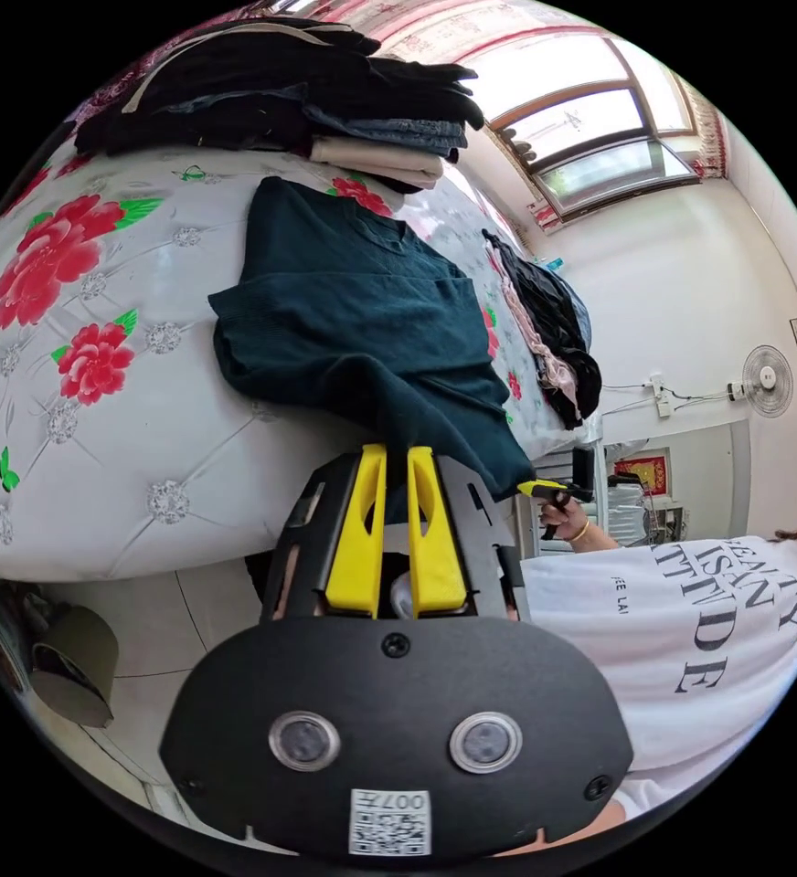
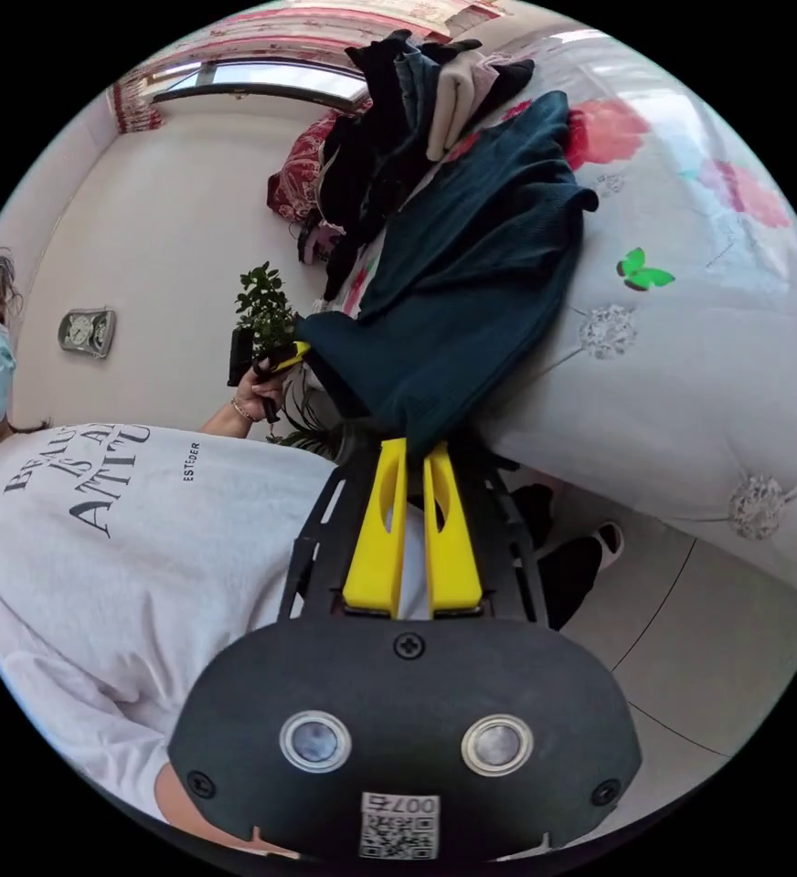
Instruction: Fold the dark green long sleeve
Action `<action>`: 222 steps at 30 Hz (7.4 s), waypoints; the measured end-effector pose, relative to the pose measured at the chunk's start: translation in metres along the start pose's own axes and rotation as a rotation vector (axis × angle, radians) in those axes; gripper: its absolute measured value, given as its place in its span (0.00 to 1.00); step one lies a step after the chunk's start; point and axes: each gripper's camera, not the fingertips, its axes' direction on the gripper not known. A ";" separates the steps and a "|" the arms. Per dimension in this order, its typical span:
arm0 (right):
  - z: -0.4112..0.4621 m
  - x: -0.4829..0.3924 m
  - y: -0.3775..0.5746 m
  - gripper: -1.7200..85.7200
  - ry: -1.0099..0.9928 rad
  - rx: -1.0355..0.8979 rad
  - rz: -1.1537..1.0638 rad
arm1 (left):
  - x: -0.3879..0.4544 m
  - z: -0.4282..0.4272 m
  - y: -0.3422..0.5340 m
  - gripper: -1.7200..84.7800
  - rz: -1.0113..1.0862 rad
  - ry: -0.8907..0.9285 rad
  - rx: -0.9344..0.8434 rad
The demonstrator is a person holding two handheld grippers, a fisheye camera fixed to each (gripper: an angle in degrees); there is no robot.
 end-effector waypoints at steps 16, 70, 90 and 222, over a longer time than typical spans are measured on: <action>-0.086 -0.053 -0.101 0.03 -0.130 0.175 -0.039 | 0.002 -0.008 -0.009 0.07 0.013 0.052 0.046; -0.103 0.017 -0.247 0.07 0.209 0.521 0.336 | -0.044 -0.031 -0.087 0.13 -0.153 -0.168 0.288; -0.095 0.114 -0.124 0.09 0.124 0.608 0.631 | -0.149 -0.021 -0.020 0.02 -0.423 0.107 0.307; 0.204 -0.009 -0.416 0.04 0.034 0.564 -0.298 | -0.077 -0.341 -0.322 0.12 0.073 -0.282 0.566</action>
